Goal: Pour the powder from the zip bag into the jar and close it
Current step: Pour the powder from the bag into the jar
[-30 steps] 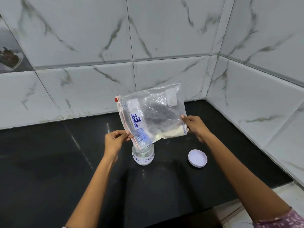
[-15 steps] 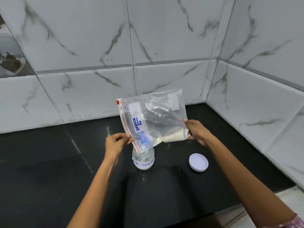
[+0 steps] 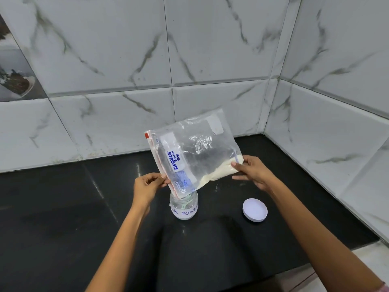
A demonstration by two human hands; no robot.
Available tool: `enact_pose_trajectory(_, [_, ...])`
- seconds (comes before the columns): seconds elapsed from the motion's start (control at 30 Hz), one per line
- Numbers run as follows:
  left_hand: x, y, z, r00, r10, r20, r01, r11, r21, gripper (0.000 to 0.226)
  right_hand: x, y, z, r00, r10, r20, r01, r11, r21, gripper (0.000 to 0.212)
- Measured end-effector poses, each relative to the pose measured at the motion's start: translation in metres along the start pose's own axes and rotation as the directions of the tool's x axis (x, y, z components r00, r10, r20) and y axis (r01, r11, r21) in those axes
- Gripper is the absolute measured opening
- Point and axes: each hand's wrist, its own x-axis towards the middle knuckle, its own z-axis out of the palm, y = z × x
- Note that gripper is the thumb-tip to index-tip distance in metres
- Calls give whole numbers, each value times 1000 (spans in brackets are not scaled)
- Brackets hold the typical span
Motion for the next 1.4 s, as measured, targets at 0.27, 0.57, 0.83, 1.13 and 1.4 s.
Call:
enact_pose_trajectory(0.27, [-1, -1, -1, 999, 25, 30, -24, 1000, -14, 9, -10, -43, -12, 972, -224, 69, 231, 967, -104, 23])
enact_pose_trajectory(0.57, [-4, -5, 0, 1000, 20, -14, -20, 1000, -8, 7, -14, -56, -5, 962, -256, 99, 268, 953, -139, 13])
enact_pose_trajectory(0.83, [-10, -10, -8, 992, 33, 123, -41, 997, 61, 6, -14, -63, -7, 954, -296, 52, 301, 932, -201, 22])
enact_pose_trajectory(1.13, [-15, -16, -16, 988, 23, 151, -29, 999, 35, 8, -16, -72, -1, 961, -250, 114, 268, 945, -188, 22])
enact_pose_trajectory(1.4, [-17, -22, -14, 994, 42, 99, -43, 999, 10, 9, -19, -85, 12, 943, -316, 105, 333, 897, -292, 17])
